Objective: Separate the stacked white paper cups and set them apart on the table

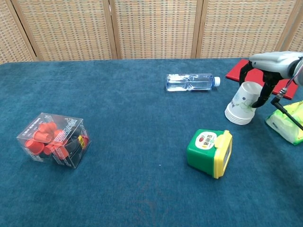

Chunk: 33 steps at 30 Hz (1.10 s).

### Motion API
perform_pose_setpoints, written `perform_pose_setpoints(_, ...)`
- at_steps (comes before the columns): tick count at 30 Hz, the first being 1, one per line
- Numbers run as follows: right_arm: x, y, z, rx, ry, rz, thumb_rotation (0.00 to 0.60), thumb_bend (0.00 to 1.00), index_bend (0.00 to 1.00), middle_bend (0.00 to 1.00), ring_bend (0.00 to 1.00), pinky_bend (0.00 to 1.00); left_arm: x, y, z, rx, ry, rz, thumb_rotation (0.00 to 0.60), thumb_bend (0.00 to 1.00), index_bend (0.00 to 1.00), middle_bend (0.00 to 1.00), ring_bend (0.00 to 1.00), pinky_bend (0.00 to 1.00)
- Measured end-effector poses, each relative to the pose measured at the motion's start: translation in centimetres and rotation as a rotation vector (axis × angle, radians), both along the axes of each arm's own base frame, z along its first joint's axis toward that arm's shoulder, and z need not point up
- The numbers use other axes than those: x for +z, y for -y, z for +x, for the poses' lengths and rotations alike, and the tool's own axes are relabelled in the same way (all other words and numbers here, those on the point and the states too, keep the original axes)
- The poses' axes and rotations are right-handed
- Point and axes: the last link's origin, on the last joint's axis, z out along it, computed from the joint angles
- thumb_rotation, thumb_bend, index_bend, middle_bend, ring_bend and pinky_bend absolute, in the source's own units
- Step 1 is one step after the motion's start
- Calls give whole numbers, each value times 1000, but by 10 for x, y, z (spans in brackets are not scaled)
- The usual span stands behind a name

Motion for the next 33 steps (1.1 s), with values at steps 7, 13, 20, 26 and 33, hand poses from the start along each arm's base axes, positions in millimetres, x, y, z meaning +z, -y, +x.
perform_pose_setpoints(7,-2,-1,3,20,12,-13,600,184,662,579,453,671,-1,0,0,-2,2,-2,600,164,0,0,0,0)
perform_pose_setpoints(13,-1,-3,9,31,50,-22,600,201,732,642,519,729,0,-1,-1,-2,8,5,600,163,0,0,0,0)
perform_pose_setpoints(20,6,-7,18,7,192,-31,600,203,752,659,533,739,0,-2,0,-4,17,5,600,164,0,0,0,0)
perform_pose_setpoints(26,22,-10,29,-2,316,-42,600,204,766,671,544,742,0,-3,2,-11,30,7,600,168,0,0,0,0)
perform_pose_setpoints(33,41,-14,47,-3,466,-59,600,205,768,674,547,749,0,-8,5,-18,63,9,600,168,0,0,0,0)
